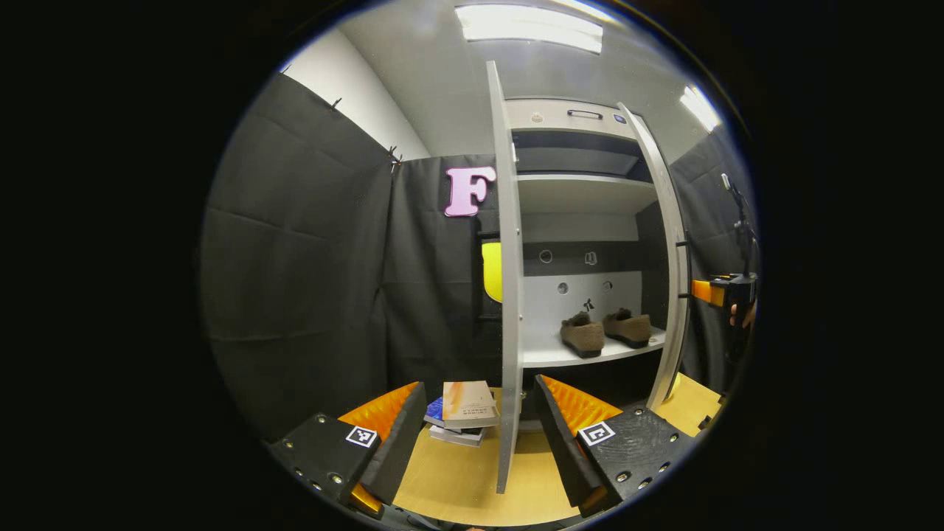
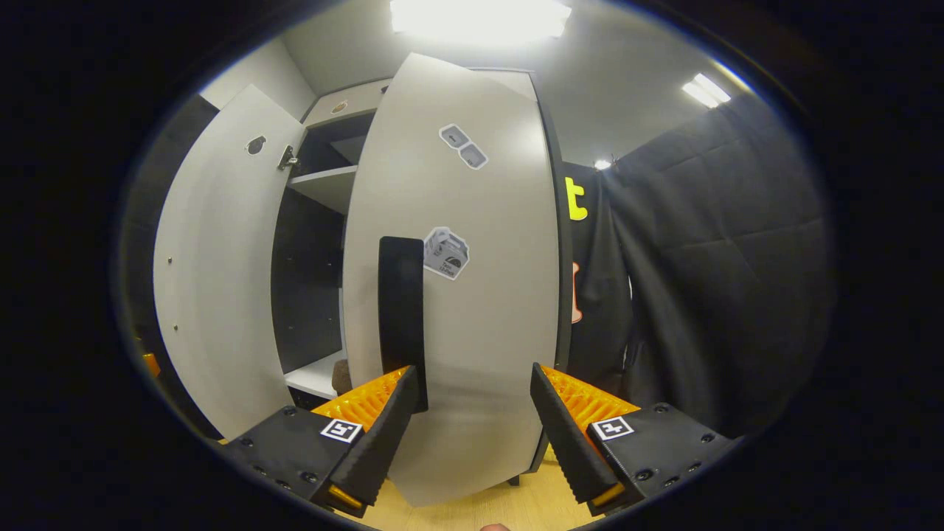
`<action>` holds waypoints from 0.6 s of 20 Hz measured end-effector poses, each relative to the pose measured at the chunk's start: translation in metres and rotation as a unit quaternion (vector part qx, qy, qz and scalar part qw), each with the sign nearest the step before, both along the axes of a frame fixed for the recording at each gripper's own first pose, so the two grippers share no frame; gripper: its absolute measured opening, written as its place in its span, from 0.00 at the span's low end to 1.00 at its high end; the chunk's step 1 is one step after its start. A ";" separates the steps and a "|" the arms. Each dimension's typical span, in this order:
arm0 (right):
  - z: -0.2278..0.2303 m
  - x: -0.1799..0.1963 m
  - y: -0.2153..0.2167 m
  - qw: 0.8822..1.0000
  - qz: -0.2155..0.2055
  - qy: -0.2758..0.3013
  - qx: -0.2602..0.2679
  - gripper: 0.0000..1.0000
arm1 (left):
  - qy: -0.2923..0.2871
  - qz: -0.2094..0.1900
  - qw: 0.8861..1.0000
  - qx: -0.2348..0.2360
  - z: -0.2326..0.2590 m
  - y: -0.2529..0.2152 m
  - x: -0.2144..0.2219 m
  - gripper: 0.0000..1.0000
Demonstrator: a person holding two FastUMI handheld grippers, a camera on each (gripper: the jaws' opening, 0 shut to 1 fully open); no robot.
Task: Grab one shoe with the right hand and put it into the shoe cabinet, grab the other shoe with the left hand and put it into the shoe cabinet; then close the right door with the right hand and the left door with the left hand.
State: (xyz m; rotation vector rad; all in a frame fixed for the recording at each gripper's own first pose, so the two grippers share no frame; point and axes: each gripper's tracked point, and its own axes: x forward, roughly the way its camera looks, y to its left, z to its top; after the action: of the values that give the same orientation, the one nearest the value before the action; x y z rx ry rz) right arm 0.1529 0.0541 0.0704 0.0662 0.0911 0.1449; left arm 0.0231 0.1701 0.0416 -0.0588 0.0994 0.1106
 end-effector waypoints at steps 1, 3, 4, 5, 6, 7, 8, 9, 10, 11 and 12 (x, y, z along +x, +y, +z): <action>0.000 -0.004 -0.002 1.000 -0.001 -0.002 0.003 0.97 | 0.000 0.006 1.000 0.000 0.002 0.008 0.005 0.80; -0.001 -0.015 -0.012 1.000 -0.005 -0.003 0.005 0.97 | -0.003 0.018 1.000 0.001 0.009 0.023 0.014 0.80; -0.002 -0.022 -0.017 1.000 -0.008 -0.004 0.005 0.97 | -0.004 0.026 1.000 0.002 0.011 0.033 0.018 0.80; -0.006 -0.029 -0.020 1.000 -0.009 -0.004 0.004 0.97 | -0.007 0.035 0.999 0.004 0.015 0.044 0.024 0.80; -0.010 -0.036 -0.023 1.000 -0.010 -0.002 -0.001 0.97 | -0.010 0.044 0.999 0.005 0.019 0.054 0.029 0.80; -0.015 -0.044 -0.027 1.000 -0.011 0.001 -0.008 0.97 | -0.015 0.052 0.999 0.005 0.025 0.064 0.037 0.80; -0.022 -0.052 -0.031 1.000 -0.013 0.005 -0.014 0.97 | -0.018 0.061 0.998 0.006 0.029 0.073 0.041 0.80; -0.027 -0.059 -0.034 1.000 -0.013 0.011 -0.017 0.97 | -0.021 0.069 0.997 0.006 0.033 0.083 0.050 0.80; -0.033 -0.068 -0.035 1.000 -0.011 0.019 -0.017 0.92 | -0.025 0.077 0.997 0.006 0.037 0.094 0.059 0.80; -0.039 -0.075 -0.035 0.999 -0.009 0.027 -0.017 0.97 | -0.028 0.084 0.996 0.006 0.042 0.103 0.067 0.80; -0.043 -0.083 -0.036 0.999 -0.009 0.033 -0.017 0.97 | -0.031 0.089 0.996 0.006 0.047 0.109 0.076 0.80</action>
State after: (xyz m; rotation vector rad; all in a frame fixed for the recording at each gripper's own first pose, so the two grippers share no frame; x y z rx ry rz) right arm 0.0699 0.0179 0.0276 0.0371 0.1586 0.1235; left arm 0.0992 0.2786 0.0881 -0.0594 0.0313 0.2874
